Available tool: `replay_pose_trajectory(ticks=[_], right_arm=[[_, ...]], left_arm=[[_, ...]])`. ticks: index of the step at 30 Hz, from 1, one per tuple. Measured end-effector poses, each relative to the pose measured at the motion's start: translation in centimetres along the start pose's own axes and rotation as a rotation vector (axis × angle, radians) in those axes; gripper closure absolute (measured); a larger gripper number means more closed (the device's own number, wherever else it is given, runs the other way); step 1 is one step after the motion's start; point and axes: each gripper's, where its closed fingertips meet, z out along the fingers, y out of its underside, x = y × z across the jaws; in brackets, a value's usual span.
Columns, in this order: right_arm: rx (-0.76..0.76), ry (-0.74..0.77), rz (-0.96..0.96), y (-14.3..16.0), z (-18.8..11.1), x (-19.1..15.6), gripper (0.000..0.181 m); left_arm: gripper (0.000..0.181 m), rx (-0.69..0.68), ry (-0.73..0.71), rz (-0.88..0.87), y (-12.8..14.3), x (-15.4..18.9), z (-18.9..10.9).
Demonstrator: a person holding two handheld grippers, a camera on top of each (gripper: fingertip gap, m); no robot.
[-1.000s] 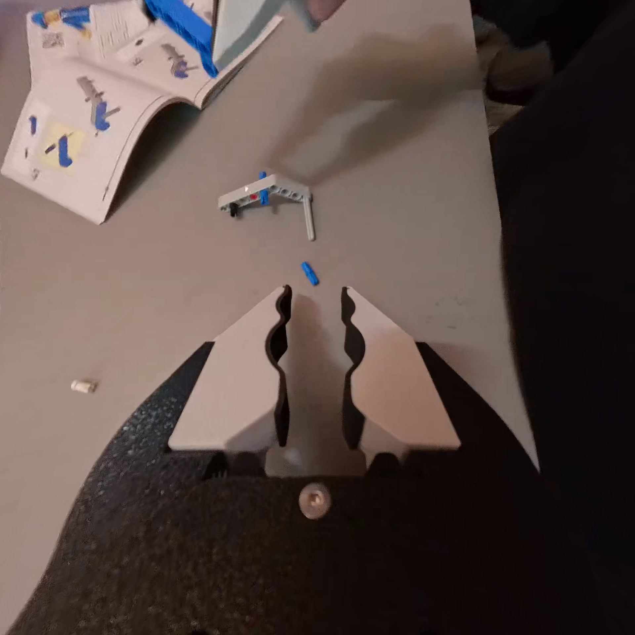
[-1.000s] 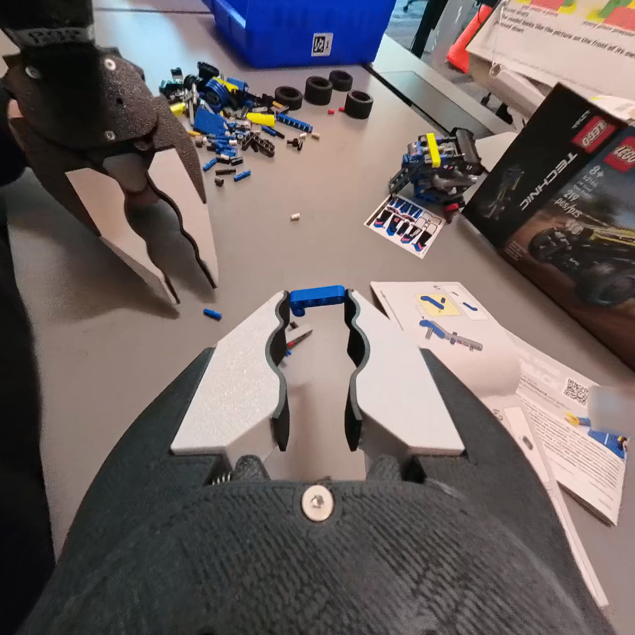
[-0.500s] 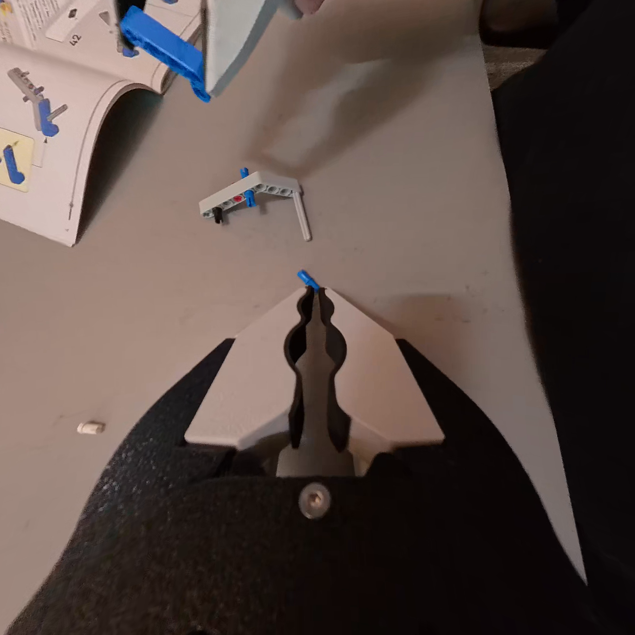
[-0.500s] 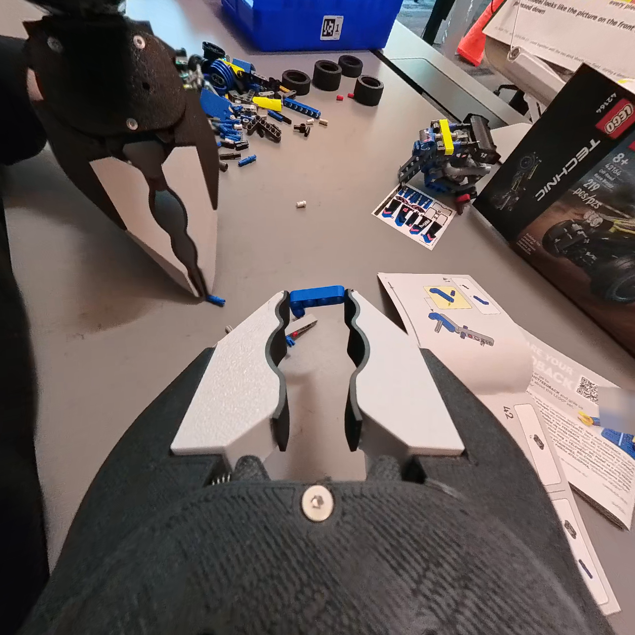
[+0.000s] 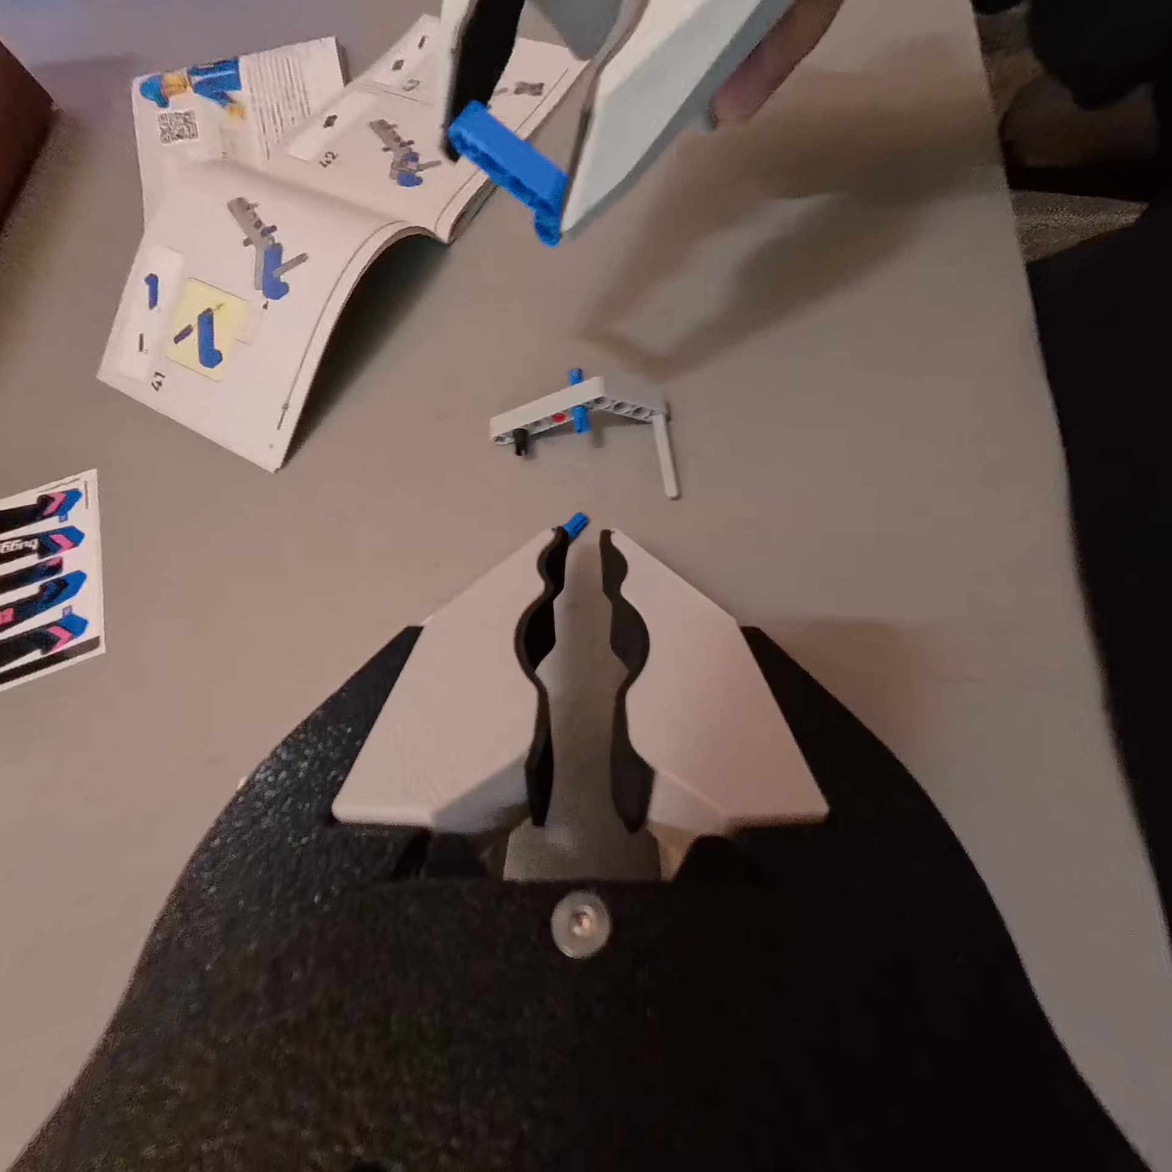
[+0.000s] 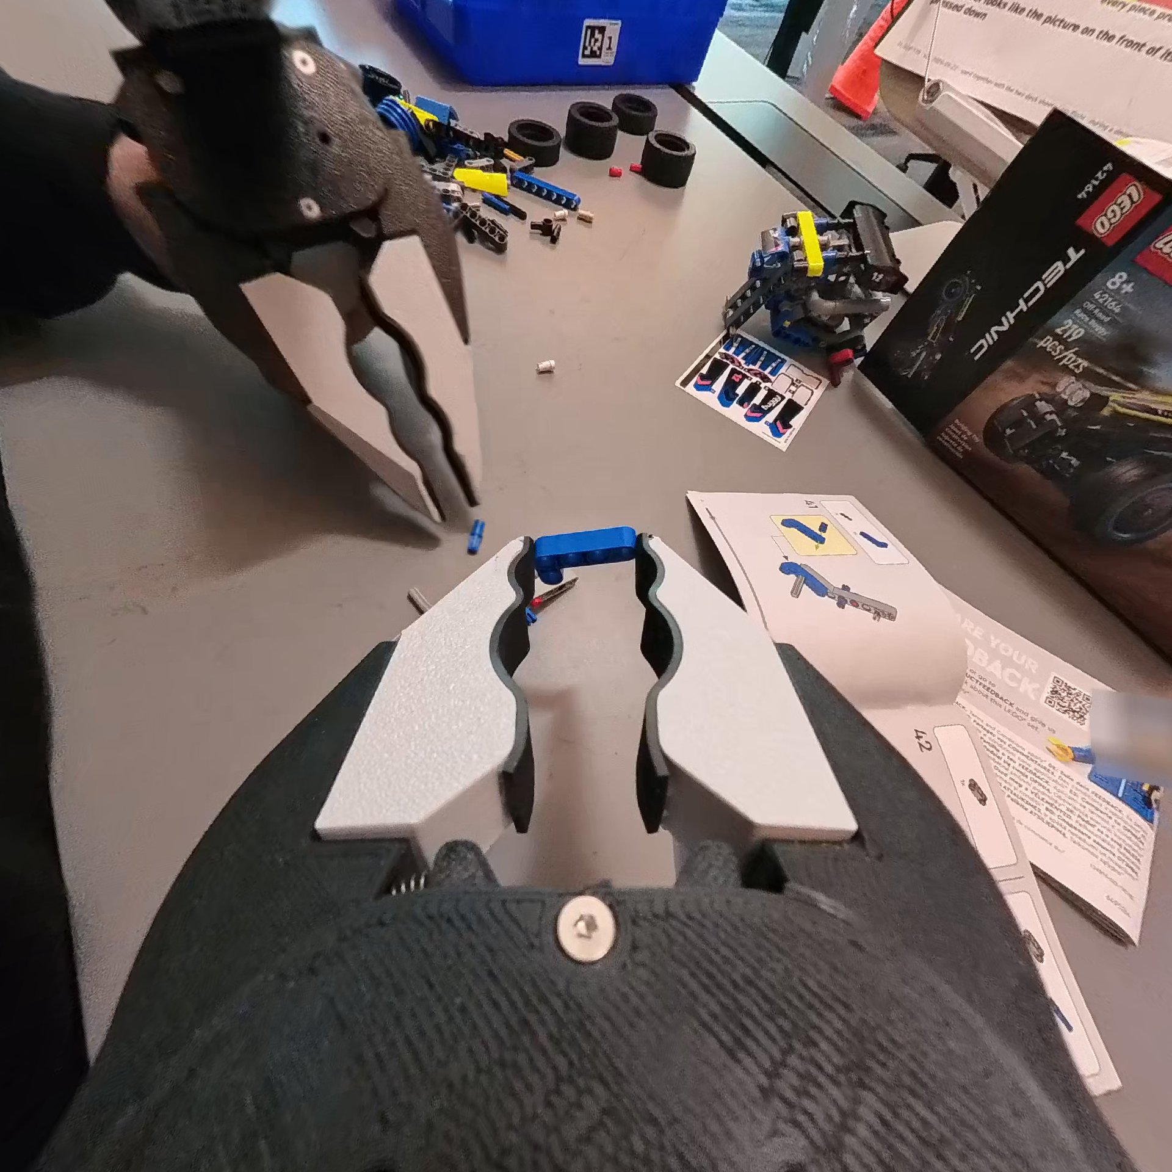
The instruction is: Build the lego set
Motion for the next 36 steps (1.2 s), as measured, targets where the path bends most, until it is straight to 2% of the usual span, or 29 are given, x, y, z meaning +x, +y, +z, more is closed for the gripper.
replay_pose_trajectory(ticks=[1, 4, 6, 9, 12, 20, 28, 31, 34, 36], right_arm=[[-0.001, -0.004, 0.0, 0.0, 0.1, 0.0, 0.151], [-0.012, -0.007, -0.006, 0.3, 0.1, -0.1, 0.15], [-0.016, -0.009, -0.01, 0.3, 0.1, -0.2, 0.15], [-0.01, -0.004, -0.006, 0.3, 0.0, -0.1, 0.151], [-0.017, 0.003, -0.005, 0.5, -0.2, 0.0, 0.151], [-0.012, -0.002, -0.002, 0.6, -0.2, 0.1, 0.151], [0.005, -0.012, 0.019, 0.6, -0.2, 0.0, 0.151], [0.071, -0.046, 0.048, 0.0, -0.2, -0.3, 0.151], [0.206, -0.078, 0.084, -1.6, -0.8, -0.6, 0.151], [0.29, -0.12, 0.093, -2.8, -1.2, -1.2, 0.15]], left_arm=[[0.17, 0.0, 0.0, 0.0, 0.1, -0.4, 0.3], [0.164, -0.006, 0.018, 0.054, -0.1, -1.2, 1.0], [0.162, -0.011, 0.079, 0.09, -0.3, -0.9, 1.6], [0.167, -0.042, 0.149, 0.144, -0.1, -0.4, 2.2], [0.179, -0.057, 0.172, 0.131, -0.1, -0.2, 2.2], [0.173, -0.051, 0.166, 0.123, -0.3, 0.0, 2.4], [0.18, -0.054, 0.196, 0.076, -0.4, 0.1, 2.6], [0.18, -0.04, 0.141, 0.116, -0.7, -0.3, 2.4], [0.18, 0.097, 0.015, 0.204, -4.4, -1.3, -0.2], [0.18, 0.115, -0.106, 0.354, -6.8, -2.2, -2.6]])
